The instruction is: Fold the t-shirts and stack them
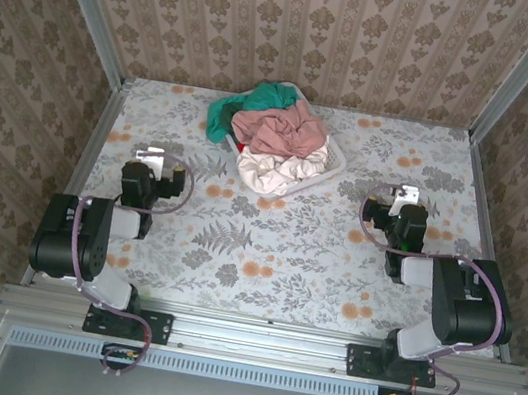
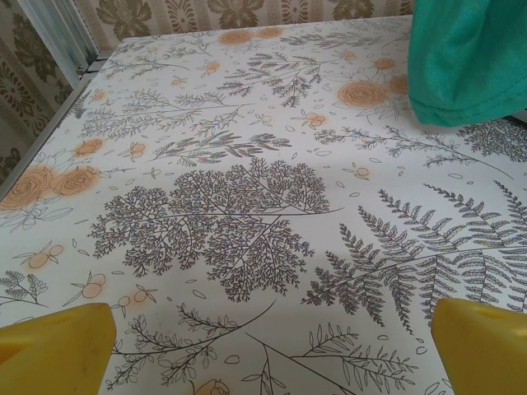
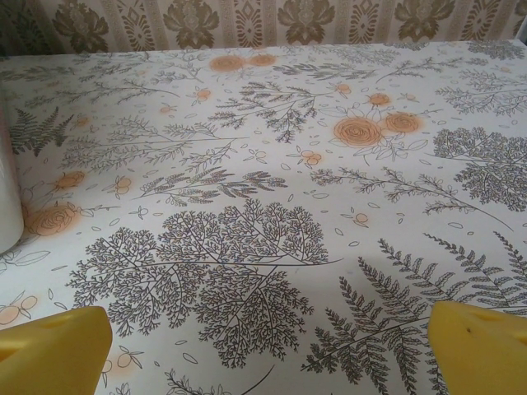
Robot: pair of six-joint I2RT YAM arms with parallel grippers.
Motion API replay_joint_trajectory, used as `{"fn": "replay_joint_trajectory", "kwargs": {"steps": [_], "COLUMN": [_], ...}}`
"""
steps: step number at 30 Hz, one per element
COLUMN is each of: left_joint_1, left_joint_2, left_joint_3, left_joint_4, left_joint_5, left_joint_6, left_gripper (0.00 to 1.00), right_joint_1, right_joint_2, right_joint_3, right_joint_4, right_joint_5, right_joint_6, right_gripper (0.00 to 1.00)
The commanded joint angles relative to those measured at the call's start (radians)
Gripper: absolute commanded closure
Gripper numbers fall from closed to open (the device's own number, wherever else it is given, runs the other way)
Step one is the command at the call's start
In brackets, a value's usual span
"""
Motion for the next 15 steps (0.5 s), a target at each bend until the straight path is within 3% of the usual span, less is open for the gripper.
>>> {"fn": "replay_joint_trajectory", "kwargs": {"steps": [1,7,10,11,13,14,15], "left_joint_1": [0.009,0.0,-0.076,-0.107,-0.108,-0.101,-0.081], "left_joint_2": [-0.005,-0.025,-0.226,-0.326,-0.513,-0.578,-0.646], "left_joint_3": [0.009,0.009,0.058,0.094,0.19,0.236,0.233], "left_joint_4": [0.007,-0.007,-0.246,-0.371,-0.75,-0.926,-1.022], "left_joint_5": [0.016,-0.008,-0.185,-0.273,-0.399,-0.409,-0.348], "left_joint_6": [0.019,0.022,0.036,-0.038,-0.396,-0.565,-0.663], "left_gripper": [0.0,0.0,0.0,0.0,0.0,0.0,0.0], "right_joint_1": [-0.004,-0.004,0.005,0.01,0.009,0.01,0.007], "right_joint_2": [0.001,-0.016,-0.169,-0.242,-0.35,-0.39,-0.421], "right_joint_3": [0.018,0.025,0.11,0.149,0.22,0.254,0.293], "right_joint_4": [-0.009,-0.03,-0.299,-0.423,-0.572,-0.65,-0.794], "right_joint_5": [-0.019,-0.024,-0.049,-0.056,-0.079,-0.044,0.02], "right_joint_6": [-0.015,-0.016,-0.031,-0.017,0.11,0.24,0.39], "right_gripper": [0.0,0.0,0.0,0.0,0.0,0.0,0.0]}}
